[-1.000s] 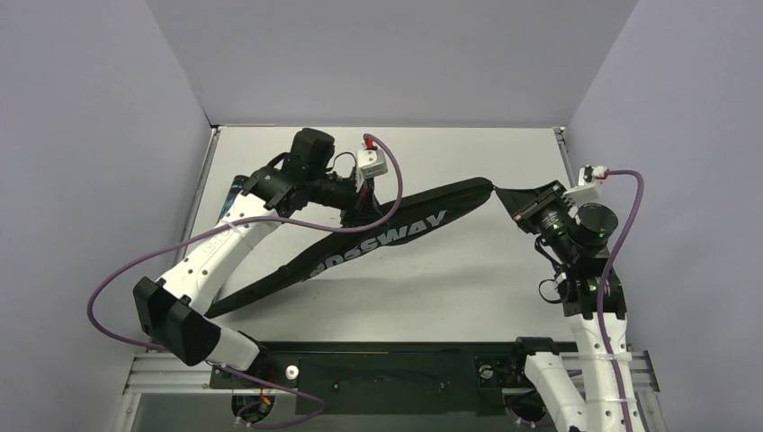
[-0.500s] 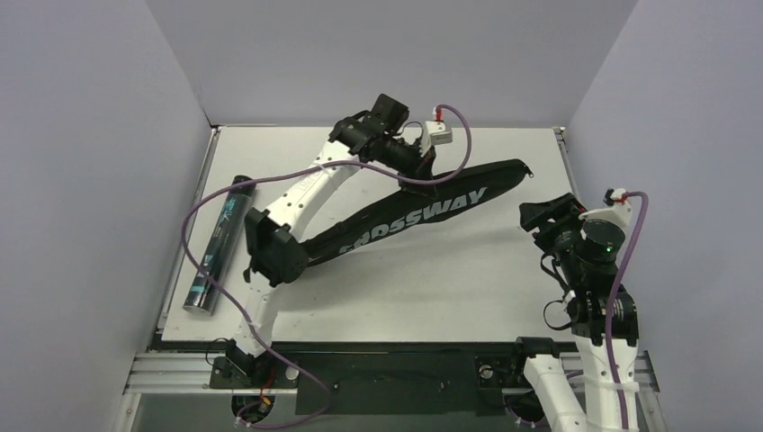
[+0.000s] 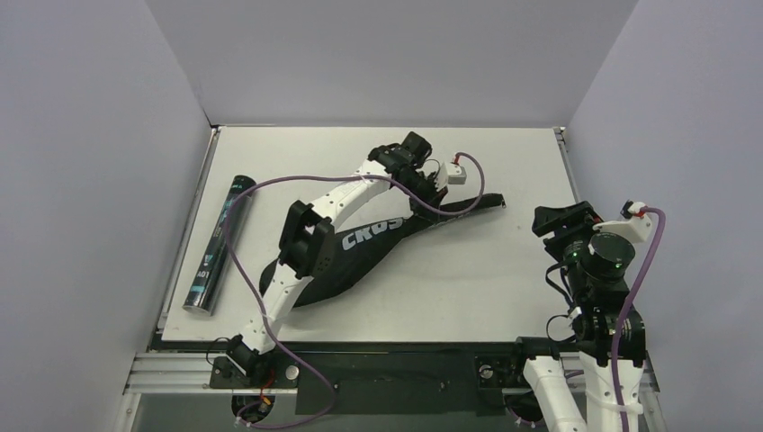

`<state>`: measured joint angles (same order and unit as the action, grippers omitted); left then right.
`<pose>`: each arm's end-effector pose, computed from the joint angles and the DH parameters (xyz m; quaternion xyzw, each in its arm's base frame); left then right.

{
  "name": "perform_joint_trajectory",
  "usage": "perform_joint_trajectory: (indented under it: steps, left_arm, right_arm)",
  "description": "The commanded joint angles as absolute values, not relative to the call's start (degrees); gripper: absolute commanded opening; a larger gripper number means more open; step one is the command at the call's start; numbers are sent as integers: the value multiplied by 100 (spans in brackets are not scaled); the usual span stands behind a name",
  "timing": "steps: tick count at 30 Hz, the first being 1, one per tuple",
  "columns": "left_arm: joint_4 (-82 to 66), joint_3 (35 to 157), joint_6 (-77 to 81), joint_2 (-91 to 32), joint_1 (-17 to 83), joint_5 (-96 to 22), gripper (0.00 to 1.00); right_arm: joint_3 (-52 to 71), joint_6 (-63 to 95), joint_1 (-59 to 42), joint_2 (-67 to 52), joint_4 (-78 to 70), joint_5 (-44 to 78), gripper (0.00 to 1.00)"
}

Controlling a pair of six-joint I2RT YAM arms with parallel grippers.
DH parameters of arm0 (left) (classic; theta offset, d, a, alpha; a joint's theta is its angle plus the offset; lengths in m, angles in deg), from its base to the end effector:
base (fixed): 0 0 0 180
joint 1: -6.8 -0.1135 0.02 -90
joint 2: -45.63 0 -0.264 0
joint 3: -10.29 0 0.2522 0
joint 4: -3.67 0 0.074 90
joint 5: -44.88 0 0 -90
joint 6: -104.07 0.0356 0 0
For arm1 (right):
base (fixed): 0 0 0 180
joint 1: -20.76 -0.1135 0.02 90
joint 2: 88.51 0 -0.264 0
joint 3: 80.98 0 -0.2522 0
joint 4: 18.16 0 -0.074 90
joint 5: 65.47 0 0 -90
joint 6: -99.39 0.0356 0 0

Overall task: Pack up the badminton gear
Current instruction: Place the racket bag at the center of the board.

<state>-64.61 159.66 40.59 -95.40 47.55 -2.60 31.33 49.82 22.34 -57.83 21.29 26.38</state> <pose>0.3820 -0.3609 0.2294 0.5768 0.6973 -0.3774 0.1964 0.1038 -0.0040 0.3954 0.2692 0.6699 0.2191 0.6563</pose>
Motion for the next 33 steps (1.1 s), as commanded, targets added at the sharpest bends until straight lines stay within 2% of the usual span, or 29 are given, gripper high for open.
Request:
perform_joint_trajectory:
  steps: [1, 5, 10, 11, 12, 13, 14, 15, 17, 21, 26, 29, 31, 33]
  left_arm:
    - [-5264, 16060, 4560, -9623, 4819, -988, 0]
    - [-4552, 16064, 4824, -9773, 4867, -2065, 0]
    - [-4160, 16095, 4866, -9862, 4824, -2395, 2]
    - [-4219, 16089, 4840, -9852, 4826, -2342, 15]
    - [-4327, 16008, 4815, -9803, 4846, -2324, 23]
    - [-4351, 15930, 4722, -9757, 4850, -2302, 37]
    - [-4349, 15687, 4673, -9610, 4860, -2273, 44]
    - [-4318, 15532, 4532, -9515, 4862, -2168, 61]
    - [-4241, 15115, 4229, -9174, 4836, -1927, 78]
    - [-4416, 14723, 3393, -8357, 4714, -1365, 81]
    - [-5276, 14992, 2242, -7635, 4223, -756, 83]
    - [-5678, 14954, 1772, -7045, 3571, -730, 85]
    - [-5619, 14588, 1602, -6527, 2998, -676, 85]
    - [-5148, 13462, 1388, -5873, 2374, -728, 86]
  right_arm:
    - [3244, 5088, 2270, -5778, 1936, 2664, 59]
    - [3427, 5192, 2274, -5795, 1804, 2606, 58]
    - [3554, 5219, 2274, -5814, 1762, 2574, 58]
    - [3569, 5222, 2276, -5812, 1764, 2571, 59]
    - [3578, 5221, 2275, -5799, 1768, 2562, 60]
    - [3595, 5220, 2272, -5796, 1771, 2549, 61]
    - [3608, 5224, 2274, -5758, 1768, 2536, 65]
    - [3625, 5227, 2276, -5731, 1767, 2514, 68]
    - [3619, 5222, 2269, -5611, 1806, 2507, 76]
    - [3619, 5112, 2252, -5327, 1777, 2506, 88]
    - [3614, 4810, 2178, -4640, 1666, 2550, 90]
    - [3830, 4486, 1828, -4237, 1111, 3143, 91]
    - [4075, 4314, 1681, -4031, 564, 3434, 92]
    - [4248, 4114, 1565, -3778, 149, 3783, 92]
